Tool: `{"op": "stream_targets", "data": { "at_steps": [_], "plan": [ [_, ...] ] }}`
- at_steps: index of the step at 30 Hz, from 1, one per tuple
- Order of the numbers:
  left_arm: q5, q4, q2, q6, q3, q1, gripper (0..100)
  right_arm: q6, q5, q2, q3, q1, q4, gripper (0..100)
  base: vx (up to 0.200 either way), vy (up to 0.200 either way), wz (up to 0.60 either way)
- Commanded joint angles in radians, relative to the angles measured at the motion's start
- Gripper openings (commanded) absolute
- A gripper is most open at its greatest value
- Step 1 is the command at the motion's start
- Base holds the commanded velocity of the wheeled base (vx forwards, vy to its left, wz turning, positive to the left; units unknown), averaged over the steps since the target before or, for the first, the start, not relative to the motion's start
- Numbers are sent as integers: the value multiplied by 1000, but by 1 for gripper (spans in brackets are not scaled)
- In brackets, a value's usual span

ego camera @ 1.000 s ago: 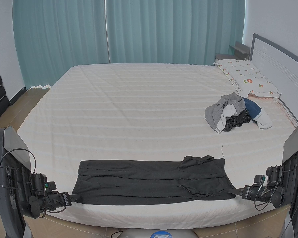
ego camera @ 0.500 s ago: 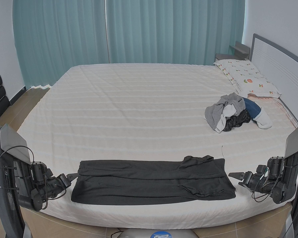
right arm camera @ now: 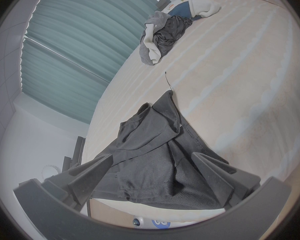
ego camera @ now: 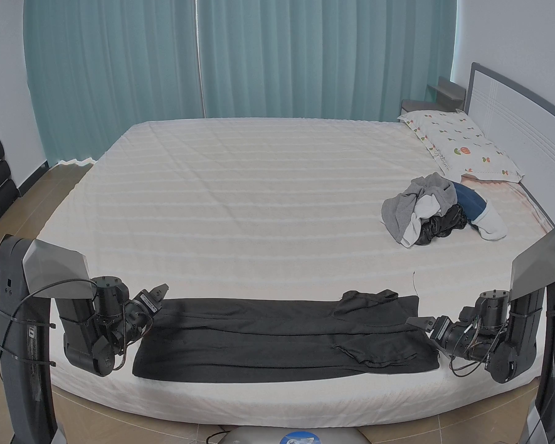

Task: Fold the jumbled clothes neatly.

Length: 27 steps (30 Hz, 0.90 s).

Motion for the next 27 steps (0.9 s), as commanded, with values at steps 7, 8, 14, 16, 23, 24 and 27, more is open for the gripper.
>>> {"op": "stream_targets", "data": {
  "at_steps": [7,8,14,16,23,24,27],
  "plan": [
    [-33,10,14,51,46,-5,100,-9,-2,36,-6,9,-9,100,0,0,0],
    [-33,10,14,54,55,-5,100,-9,-2,33,-6,12,-9,100,0,0,0],
    [-33,10,21,97,61,-3,100,-9,-2,29,-1,12,-9,100,0,0,0],
    [-33,10,25,102,58,-3,100,-9,-2,27,0,12,-9,100,0,0,0],
    [-33,10,48,123,52,-1,0,-17,-39,18,-4,24,-11,100,0,0,0],
    [-32,8,47,123,60,0,0,-12,-56,10,-7,26,-9,100,0,0,0],
    [-23,7,30,120,66,20,0,-6,-73,-11,-9,32,-9,100,0,0,0]
  ]
}}
